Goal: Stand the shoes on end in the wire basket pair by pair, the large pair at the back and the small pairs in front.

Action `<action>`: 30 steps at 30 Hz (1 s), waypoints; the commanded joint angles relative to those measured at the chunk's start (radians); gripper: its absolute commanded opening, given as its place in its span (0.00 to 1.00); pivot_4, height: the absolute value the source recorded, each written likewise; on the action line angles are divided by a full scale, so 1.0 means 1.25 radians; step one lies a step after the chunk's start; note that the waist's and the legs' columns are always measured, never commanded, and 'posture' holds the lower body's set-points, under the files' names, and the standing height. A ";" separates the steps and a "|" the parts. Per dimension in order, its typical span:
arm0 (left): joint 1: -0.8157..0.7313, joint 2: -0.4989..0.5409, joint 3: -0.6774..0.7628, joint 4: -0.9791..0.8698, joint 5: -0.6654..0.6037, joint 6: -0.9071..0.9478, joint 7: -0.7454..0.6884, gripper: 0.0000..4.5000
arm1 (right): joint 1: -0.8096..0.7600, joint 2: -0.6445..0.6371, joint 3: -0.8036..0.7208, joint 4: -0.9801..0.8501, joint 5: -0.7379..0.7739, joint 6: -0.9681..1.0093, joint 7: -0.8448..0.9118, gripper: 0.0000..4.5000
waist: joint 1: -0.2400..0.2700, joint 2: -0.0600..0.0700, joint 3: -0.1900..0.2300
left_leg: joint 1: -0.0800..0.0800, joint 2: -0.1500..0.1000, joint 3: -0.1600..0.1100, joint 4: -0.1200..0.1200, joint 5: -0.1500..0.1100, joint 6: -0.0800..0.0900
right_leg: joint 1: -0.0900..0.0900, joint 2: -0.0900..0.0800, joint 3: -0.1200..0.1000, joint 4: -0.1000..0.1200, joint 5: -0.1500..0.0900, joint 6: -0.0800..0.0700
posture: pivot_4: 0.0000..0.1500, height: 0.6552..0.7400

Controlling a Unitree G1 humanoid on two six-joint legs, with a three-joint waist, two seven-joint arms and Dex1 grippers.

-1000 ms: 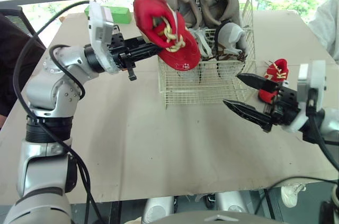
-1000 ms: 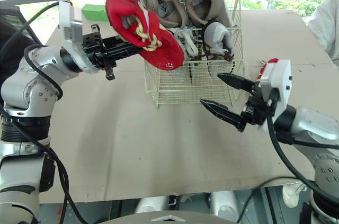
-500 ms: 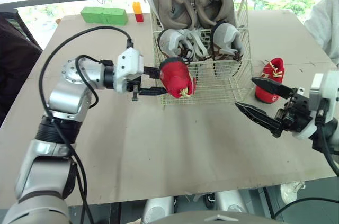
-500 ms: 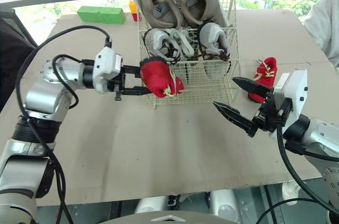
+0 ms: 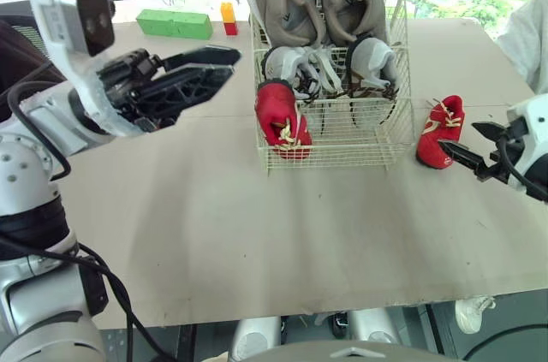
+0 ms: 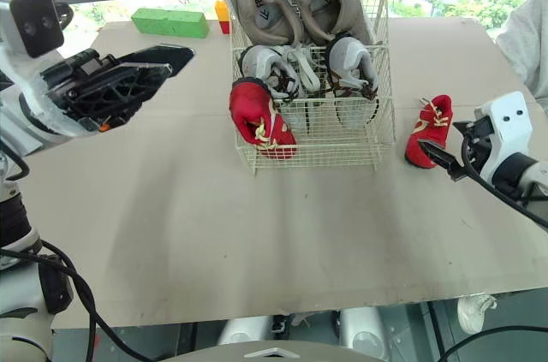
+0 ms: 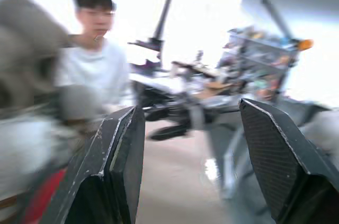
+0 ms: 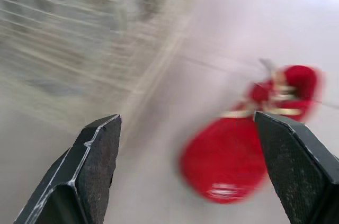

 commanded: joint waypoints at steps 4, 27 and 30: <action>0.197 -0.058 -0.134 -0.273 0.189 -0.109 0.006 0.69 | -0.298 0.022 0.172 0.358 -0.111 0.090 0.035 0.85 | -0.005 0.000 0.000 | 0.009 0.000 0.004 -0.004 -0.002 0.003 | 0.005 0.005 0.005 0.000 0.000 -0.001 | 1.00 1.00; 0.223 -0.173 -0.290 -0.226 0.397 -0.281 0.001 0.69 | -0.137 0.136 -0.221 0.061 -0.110 0.076 0.083 0.01 | 0.021 0.004 -0.001 | 0.006 0.000 0.005 -0.004 -0.003 0.005 | 0.005 0.005 0.006 -0.005 0.000 -0.001 | 1.00 1.00; 0.199 -0.173 -0.306 -0.193 0.409 -0.285 -0.038 0.69 | -0.117 0.180 -0.268 -0.064 -0.044 0.136 0.035 0.01 | 0.011 0.004 -0.001 | 0.009 0.000 0.007 -0.004 -0.003 0.005 | 0.005 0.006 0.007 -0.002 0.000 -0.001 | 1.00 1.00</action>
